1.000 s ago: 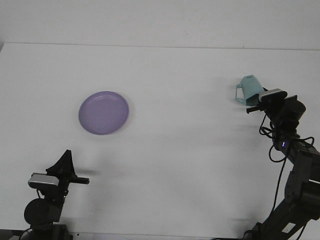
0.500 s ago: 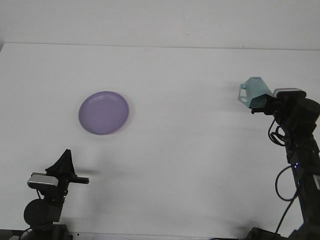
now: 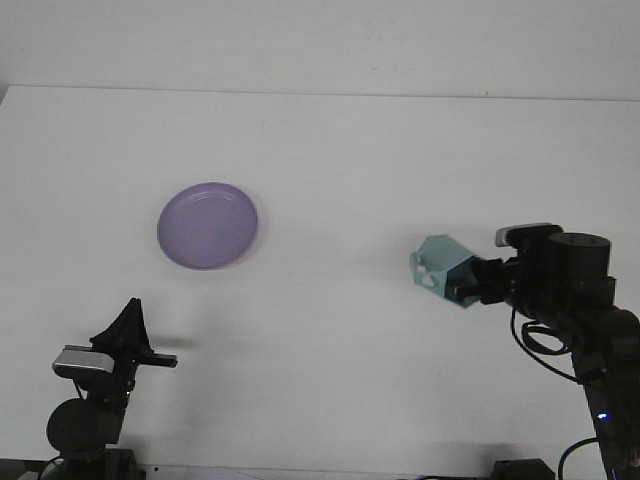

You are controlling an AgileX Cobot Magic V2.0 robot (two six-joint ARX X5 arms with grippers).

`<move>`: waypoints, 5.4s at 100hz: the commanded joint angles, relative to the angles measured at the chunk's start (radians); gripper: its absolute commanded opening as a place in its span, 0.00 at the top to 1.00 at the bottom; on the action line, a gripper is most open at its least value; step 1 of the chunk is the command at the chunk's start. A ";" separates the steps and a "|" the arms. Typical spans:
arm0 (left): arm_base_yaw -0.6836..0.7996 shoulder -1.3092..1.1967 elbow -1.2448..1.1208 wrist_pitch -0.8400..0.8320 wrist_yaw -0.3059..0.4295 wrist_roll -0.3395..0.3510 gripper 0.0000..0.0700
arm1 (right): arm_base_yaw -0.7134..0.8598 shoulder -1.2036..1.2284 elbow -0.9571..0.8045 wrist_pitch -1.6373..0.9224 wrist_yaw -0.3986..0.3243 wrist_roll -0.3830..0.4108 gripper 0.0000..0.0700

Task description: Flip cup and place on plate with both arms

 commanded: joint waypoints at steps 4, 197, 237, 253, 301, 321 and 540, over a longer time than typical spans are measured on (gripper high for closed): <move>0.000 -0.001 -0.011 0.015 -0.003 -0.025 0.98 | 0.106 0.034 0.039 -0.096 0.034 -0.009 1.00; 0.000 0.160 0.308 -0.270 0.214 -0.343 0.98 | 0.190 -0.215 -0.079 0.140 0.205 -0.068 0.49; -0.137 0.718 0.752 -0.550 0.400 -0.137 0.98 | 0.038 -0.686 -0.512 0.380 0.232 -0.046 0.49; -0.269 0.918 0.893 -0.669 0.400 -0.073 0.75 | 0.037 -0.755 -0.581 0.396 0.267 -0.051 0.49; -0.642 1.435 1.290 -0.902 0.399 -0.027 0.43 | 0.037 -0.785 -0.613 0.405 0.280 -0.050 0.49; -0.733 1.612 1.465 -0.965 0.398 -0.024 0.43 | 0.037 -0.785 -0.613 0.404 0.280 -0.050 0.49; -0.244 1.802 1.850 -1.302 0.089 0.119 0.98 | 0.037 -0.785 -0.615 0.403 0.280 -0.050 0.49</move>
